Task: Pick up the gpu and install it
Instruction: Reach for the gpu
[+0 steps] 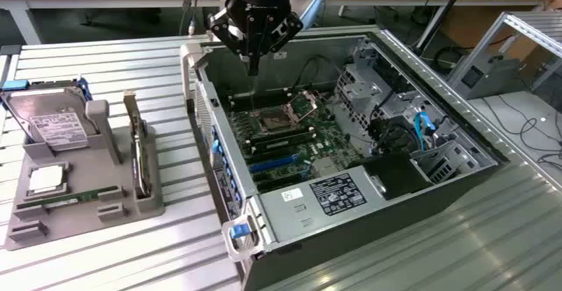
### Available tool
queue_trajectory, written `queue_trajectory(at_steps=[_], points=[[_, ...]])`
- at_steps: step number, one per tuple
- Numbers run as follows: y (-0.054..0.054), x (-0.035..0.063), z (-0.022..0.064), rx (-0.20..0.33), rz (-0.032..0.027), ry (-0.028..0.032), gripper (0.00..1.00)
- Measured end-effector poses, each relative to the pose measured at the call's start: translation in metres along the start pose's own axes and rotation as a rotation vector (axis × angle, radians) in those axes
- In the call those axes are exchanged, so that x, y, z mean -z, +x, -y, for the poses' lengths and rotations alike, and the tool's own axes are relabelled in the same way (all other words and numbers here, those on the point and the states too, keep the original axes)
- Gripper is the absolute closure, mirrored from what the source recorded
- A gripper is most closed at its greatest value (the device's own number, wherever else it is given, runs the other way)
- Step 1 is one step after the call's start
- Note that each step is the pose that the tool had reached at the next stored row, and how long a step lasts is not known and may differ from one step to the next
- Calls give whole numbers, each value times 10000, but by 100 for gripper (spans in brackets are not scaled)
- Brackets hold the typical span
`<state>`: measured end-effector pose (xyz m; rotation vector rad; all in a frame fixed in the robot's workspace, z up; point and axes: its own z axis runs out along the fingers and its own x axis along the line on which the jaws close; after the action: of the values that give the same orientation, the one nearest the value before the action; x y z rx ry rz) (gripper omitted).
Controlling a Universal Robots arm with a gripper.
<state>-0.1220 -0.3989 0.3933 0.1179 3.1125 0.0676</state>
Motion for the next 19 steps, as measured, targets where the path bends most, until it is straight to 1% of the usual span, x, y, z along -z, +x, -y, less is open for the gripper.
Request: queue_trajectory(at_steps=[9, 19], points=[[52, 1, 4, 0, 0, 0, 89], [76, 2, 6, 0, 0, 0, 89]])
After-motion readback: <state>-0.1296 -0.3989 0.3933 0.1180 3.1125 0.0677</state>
